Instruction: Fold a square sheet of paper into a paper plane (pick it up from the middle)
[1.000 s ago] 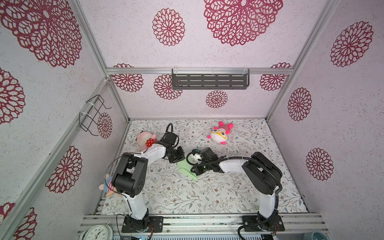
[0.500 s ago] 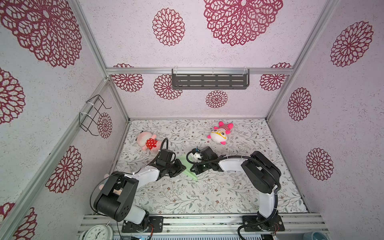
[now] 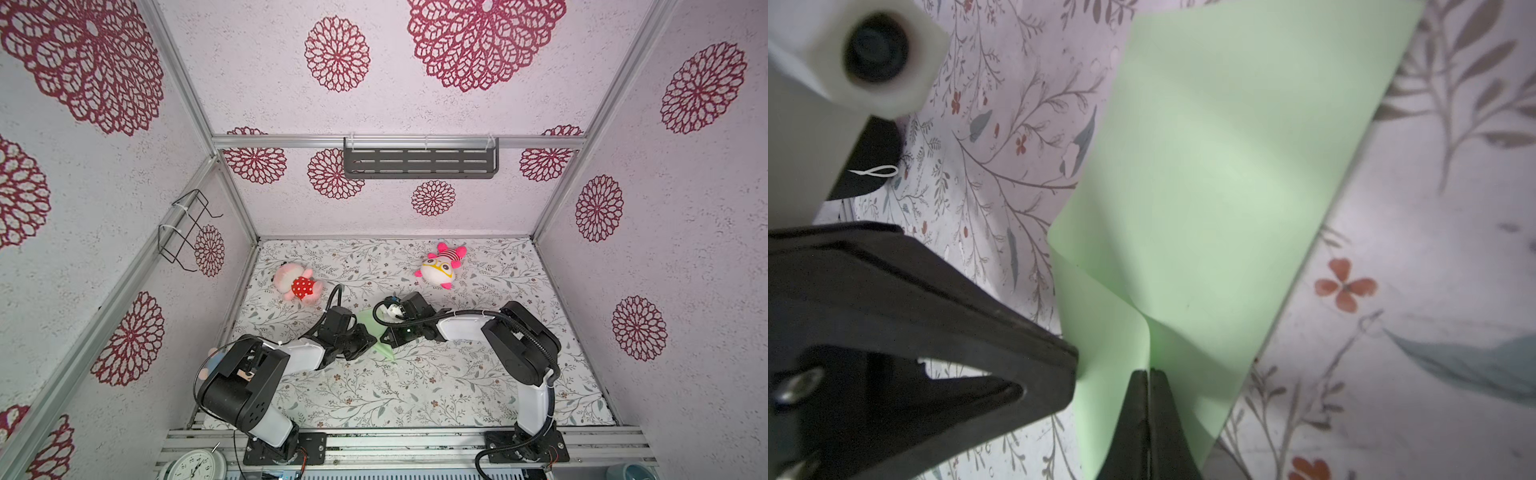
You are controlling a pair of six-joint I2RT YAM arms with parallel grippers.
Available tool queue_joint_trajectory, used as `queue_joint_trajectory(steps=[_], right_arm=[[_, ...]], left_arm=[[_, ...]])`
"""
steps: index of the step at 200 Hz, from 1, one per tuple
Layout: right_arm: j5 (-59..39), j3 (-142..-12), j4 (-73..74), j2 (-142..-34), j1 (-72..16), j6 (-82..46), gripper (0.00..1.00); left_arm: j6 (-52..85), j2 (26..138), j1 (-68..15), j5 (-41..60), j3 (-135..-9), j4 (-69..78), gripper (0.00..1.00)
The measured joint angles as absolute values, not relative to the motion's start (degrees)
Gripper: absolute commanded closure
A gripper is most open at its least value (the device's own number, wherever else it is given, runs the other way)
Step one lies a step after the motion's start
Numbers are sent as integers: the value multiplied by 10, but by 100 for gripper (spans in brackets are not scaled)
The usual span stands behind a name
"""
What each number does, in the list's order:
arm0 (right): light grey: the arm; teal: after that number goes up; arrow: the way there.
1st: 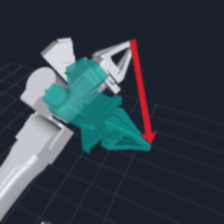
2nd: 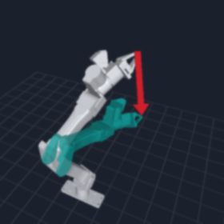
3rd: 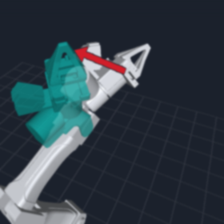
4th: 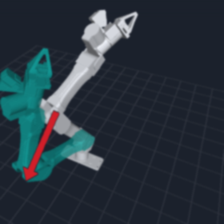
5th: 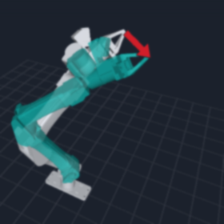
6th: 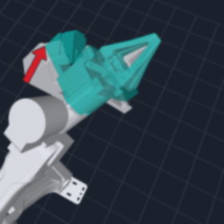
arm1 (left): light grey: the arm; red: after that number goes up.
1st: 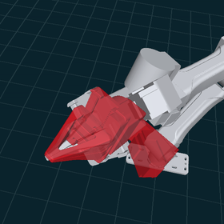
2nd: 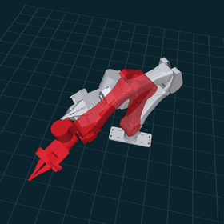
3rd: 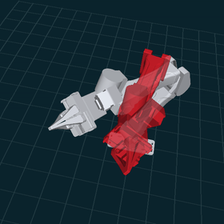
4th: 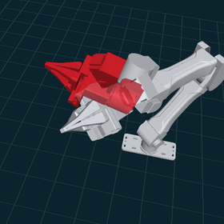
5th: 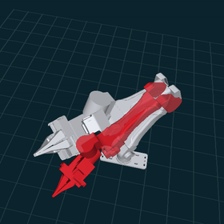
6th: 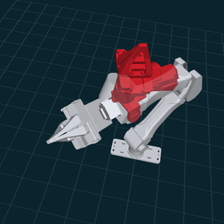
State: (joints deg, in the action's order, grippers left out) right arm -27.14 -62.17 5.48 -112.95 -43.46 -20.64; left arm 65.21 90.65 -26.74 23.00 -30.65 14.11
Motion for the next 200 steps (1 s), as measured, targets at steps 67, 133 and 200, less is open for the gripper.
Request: queue_joint_trajectory(steps=[67, 133, 200], right_arm=[[-274, -628, 46, -1132, -434, -206, 97], [-275, -631, 41, -1133, -434, -206, 94], [-316, -646, 26, -1142, -423, -217, 82]], left_arm=[[652, 924, -267, 221, -297, 158, 92], [652, 931, -267, 219, -297, 157, 93], [652, 934, -267, 215, -303, 145, 95]])
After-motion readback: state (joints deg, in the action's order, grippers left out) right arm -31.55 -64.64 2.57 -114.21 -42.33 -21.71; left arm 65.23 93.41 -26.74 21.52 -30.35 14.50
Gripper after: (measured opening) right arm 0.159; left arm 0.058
